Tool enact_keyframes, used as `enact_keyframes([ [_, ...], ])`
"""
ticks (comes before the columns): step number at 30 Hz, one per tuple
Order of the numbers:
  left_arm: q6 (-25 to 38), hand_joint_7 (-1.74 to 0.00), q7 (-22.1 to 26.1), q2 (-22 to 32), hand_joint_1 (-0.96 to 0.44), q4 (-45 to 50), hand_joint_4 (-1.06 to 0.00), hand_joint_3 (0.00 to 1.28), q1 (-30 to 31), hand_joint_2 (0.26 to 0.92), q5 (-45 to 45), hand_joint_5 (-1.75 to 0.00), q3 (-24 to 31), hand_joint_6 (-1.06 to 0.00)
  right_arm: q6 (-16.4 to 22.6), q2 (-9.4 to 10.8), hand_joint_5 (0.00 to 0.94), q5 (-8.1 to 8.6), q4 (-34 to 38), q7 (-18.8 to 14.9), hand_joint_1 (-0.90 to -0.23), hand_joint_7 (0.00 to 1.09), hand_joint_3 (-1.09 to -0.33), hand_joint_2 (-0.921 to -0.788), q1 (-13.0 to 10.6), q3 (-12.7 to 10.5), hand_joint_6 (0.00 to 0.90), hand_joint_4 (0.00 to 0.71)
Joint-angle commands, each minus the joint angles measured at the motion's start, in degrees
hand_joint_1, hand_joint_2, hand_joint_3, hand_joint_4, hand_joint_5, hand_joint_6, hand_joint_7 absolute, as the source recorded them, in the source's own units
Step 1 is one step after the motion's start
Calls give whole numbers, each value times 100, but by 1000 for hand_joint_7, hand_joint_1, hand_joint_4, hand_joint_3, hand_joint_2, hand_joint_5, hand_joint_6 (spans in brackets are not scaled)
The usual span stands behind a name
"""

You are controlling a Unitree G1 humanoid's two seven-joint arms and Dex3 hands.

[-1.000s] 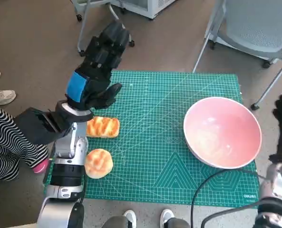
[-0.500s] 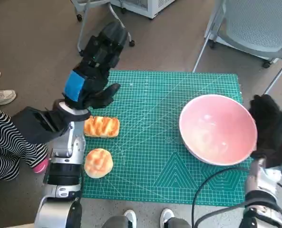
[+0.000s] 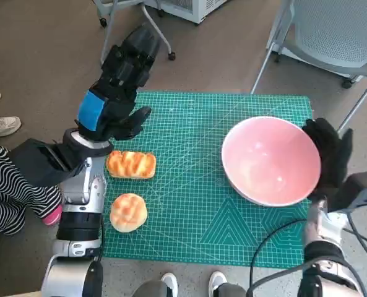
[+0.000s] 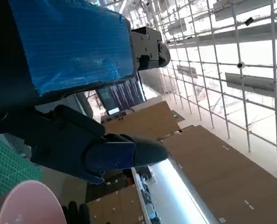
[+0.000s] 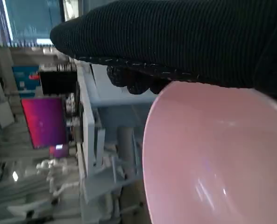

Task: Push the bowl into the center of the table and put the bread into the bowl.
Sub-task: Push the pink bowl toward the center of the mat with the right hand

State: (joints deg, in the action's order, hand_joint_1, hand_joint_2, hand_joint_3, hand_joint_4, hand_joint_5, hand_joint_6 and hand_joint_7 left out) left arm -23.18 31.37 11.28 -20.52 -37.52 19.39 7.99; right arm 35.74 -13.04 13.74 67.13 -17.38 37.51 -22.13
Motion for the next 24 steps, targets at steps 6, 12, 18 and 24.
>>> enact_keyframes([
  [6, -67, -339, -118, 50, -691, 203, -64, 422, 82, 921, -110, -15, 51, 0, -158, 248, 4, -2, 49, -159, -608, 469, -803, -921, 104, 122, 23, 123],
  [12, -94, -341, -184, 45, -690, 240, -66, 421, 125, 921, -168, -14, 49, 1, -208, 364, 3, 4, 18, -232, -605, 473, -811, -921, 195, 202, 21, 123],
  [18, -154, -337, -219, 48, -686, 185, -66, 422, 133, 921, -197, -12, 53, 1, -205, 485, 2, -3, -22, -267, -625, 480, -814, -921, 274, 285, 11, 121],
  [24, -196, -324, -246, 47, -681, 173, -66, 422, 162, 921, -205, -11, 57, 1, -224, 638, 0, 15, -64, -292, -621, 484, -819, -921, 365, 332, 1, 107],
])
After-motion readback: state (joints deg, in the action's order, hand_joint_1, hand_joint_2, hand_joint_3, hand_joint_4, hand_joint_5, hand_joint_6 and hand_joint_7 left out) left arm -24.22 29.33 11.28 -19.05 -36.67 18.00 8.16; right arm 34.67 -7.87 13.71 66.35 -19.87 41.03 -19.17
